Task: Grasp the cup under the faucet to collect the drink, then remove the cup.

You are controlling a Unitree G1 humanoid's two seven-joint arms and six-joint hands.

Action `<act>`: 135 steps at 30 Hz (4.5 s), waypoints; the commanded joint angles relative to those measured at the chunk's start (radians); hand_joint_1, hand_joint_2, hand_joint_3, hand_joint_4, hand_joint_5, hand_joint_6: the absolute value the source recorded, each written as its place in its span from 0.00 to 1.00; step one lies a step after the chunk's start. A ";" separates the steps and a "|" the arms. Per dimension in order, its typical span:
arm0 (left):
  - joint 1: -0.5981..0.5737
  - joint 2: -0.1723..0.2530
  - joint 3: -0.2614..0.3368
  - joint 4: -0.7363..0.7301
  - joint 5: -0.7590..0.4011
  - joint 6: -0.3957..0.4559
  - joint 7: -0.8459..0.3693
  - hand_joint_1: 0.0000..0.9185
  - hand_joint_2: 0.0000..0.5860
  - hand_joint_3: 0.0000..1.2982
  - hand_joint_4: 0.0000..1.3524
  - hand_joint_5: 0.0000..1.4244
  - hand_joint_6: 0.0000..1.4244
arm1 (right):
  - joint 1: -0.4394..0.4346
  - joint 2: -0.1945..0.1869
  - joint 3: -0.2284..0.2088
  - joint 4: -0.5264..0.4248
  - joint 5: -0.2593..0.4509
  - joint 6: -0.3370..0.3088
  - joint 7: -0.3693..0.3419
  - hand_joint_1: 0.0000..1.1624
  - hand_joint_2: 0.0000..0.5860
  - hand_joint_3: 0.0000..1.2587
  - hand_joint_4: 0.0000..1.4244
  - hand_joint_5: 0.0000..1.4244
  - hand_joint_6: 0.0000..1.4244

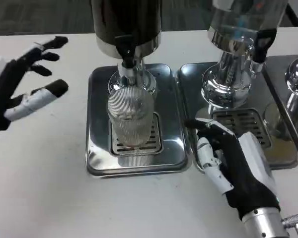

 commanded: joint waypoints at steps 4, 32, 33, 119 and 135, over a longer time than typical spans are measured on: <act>0.015 0.003 0.160 -0.126 -0.448 0.143 -0.562 0.00 0.08 0.24 0.20 0.23 0.30 | -0.017 0.006 -0.003 0.017 0.009 -0.008 0.003 0.07 0.94 0.29 0.19 0.21 0.27; -0.244 0.026 0.393 -0.193 -0.727 1.128 -1.340 0.00 0.09 0.21 0.14 0.14 0.14 | -0.036 0.027 -0.012 0.065 0.051 -0.006 0.003 0.08 0.94 0.30 0.21 0.22 0.24; -0.252 0.022 0.391 -0.187 -0.720 1.126 -1.342 0.00 0.09 0.21 0.14 0.14 0.14 | -0.036 0.028 -0.011 0.066 0.052 -0.007 0.002 0.08 0.94 0.30 0.21 0.22 0.24; -0.318 -0.241 0.284 -0.091 -0.433 0.604 -1.218 0.00 0.10 0.24 0.17 0.16 0.17 | -0.020 0.063 -0.034 0.074 0.087 -0.002 -0.003 0.08 0.95 0.34 0.25 0.24 0.24; -0.284 -0.236 0.246 -0.125 -0.429 0.547 -1.228 0.00 0.11 0.25 0.18 0.17 0.18 | -0.016 0.063 -0.041 0.064 0.090 0.003 0.009 0.08 0.95 0.34 0.25 0.24 0.24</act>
